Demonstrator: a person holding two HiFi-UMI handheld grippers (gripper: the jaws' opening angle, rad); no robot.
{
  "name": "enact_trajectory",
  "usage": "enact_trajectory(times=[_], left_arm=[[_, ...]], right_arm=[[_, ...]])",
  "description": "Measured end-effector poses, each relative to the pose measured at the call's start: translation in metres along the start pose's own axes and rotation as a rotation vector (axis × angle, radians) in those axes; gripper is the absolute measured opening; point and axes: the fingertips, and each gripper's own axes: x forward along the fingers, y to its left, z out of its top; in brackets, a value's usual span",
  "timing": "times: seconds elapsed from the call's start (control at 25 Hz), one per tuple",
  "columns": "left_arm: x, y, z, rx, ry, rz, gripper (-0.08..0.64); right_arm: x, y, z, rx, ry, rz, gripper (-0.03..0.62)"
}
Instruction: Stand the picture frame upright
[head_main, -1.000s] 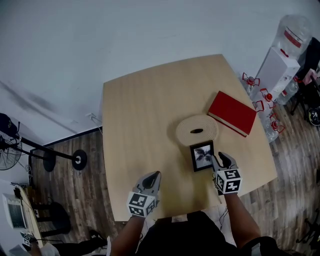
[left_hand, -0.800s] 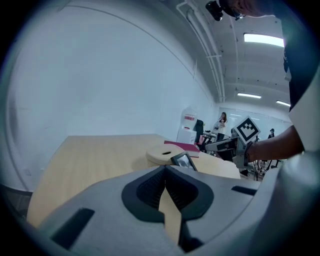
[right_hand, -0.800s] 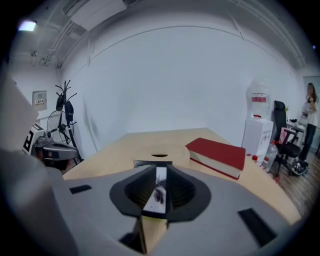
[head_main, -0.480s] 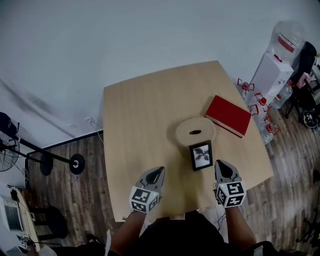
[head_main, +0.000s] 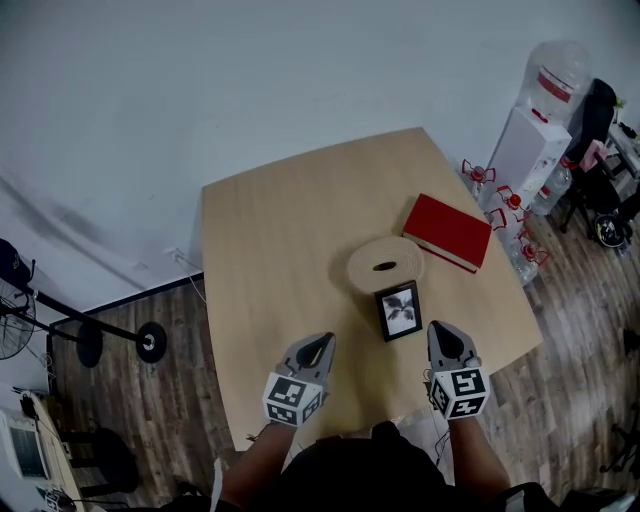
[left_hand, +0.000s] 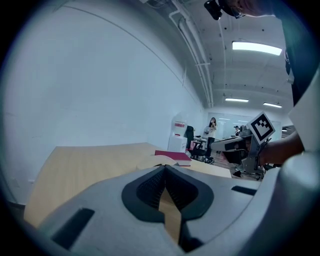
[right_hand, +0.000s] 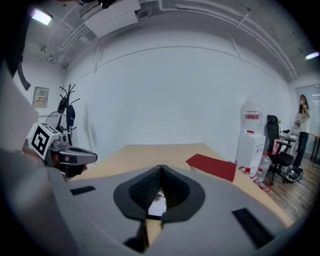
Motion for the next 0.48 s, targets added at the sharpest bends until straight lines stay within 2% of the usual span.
enact_trajectory(times=[0.48], left_arm=[[0.003, -0.012, -0.001, 0.007, -0.004, -0.033, -0.005]], right_arm=[[-0.013, -0.003, 0.004, -0.033, -0.012, -0.031, 0.009]])
